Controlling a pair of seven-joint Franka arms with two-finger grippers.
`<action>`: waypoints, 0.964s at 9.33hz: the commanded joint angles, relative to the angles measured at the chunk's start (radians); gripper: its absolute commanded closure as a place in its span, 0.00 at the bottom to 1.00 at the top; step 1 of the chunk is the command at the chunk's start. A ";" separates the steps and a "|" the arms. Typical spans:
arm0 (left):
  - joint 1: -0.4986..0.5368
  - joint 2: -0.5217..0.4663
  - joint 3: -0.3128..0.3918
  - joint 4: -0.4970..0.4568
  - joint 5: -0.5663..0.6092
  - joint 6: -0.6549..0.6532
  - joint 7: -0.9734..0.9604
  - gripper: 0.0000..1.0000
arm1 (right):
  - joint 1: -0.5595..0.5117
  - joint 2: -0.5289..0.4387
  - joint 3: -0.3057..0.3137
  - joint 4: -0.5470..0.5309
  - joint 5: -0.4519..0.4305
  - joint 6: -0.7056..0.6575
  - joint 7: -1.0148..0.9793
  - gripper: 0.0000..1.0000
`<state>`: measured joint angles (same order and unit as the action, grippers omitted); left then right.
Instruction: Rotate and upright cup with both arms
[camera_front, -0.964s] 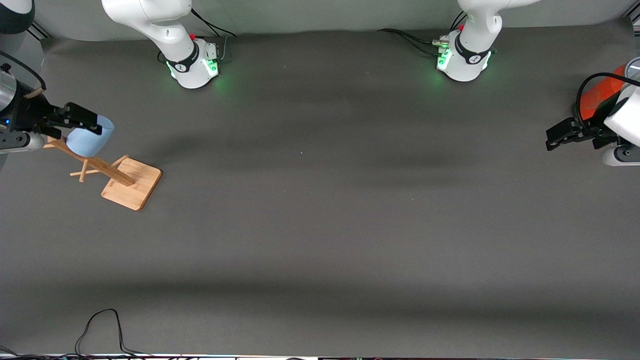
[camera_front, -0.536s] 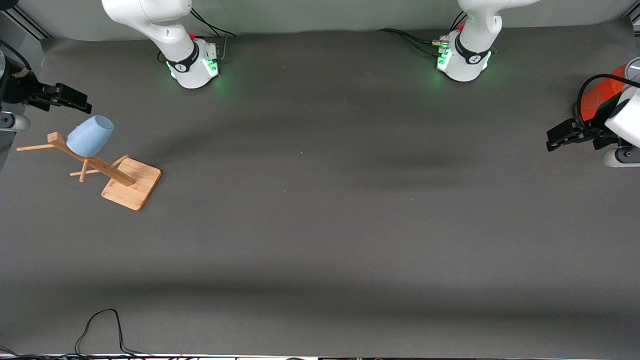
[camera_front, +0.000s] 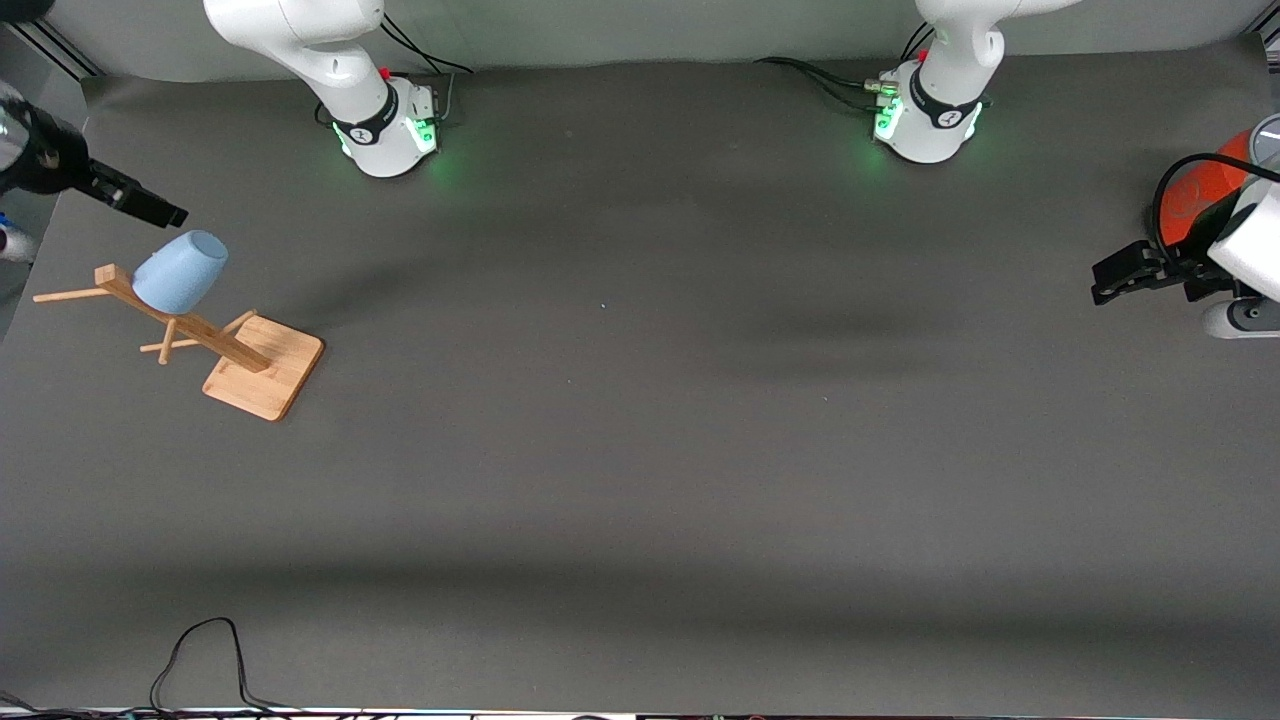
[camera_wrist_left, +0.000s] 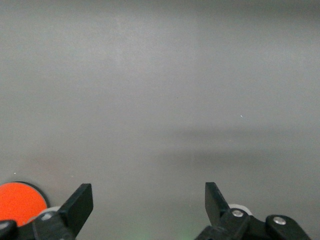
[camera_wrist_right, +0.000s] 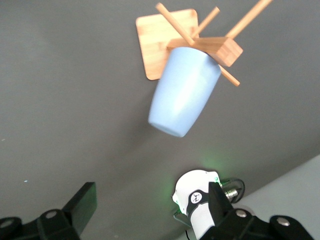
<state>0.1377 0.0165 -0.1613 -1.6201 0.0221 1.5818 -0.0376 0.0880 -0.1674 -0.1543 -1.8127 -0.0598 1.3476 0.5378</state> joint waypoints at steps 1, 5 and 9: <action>0.003 0.005 0.000 0.016 -0.008 -0.006 0.016 0.00 | 0.001 0.095 -0.071 -0.007 -0.011 0.022 0.054 0.01; 0.002 0.005 -0.001 0.016 -0.008 -0.008 0.016 0.00 | -0.004 0.149 -0.123 -0.051 -0.009 0.028 0.114 0.00; -0.007 0.005 -0.001 0.017 -0.008 -0.005 0.016 0.00 | 0.002 0.144 -0.134 -0.134 0.008 0.093 0.191 0.00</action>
<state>0.1360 0.0166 -0.1652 -1.6197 0.0206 1.5818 -0.0364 0.0831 -0.0047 -0.2864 -1.9156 -0.0586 1.4176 0.6886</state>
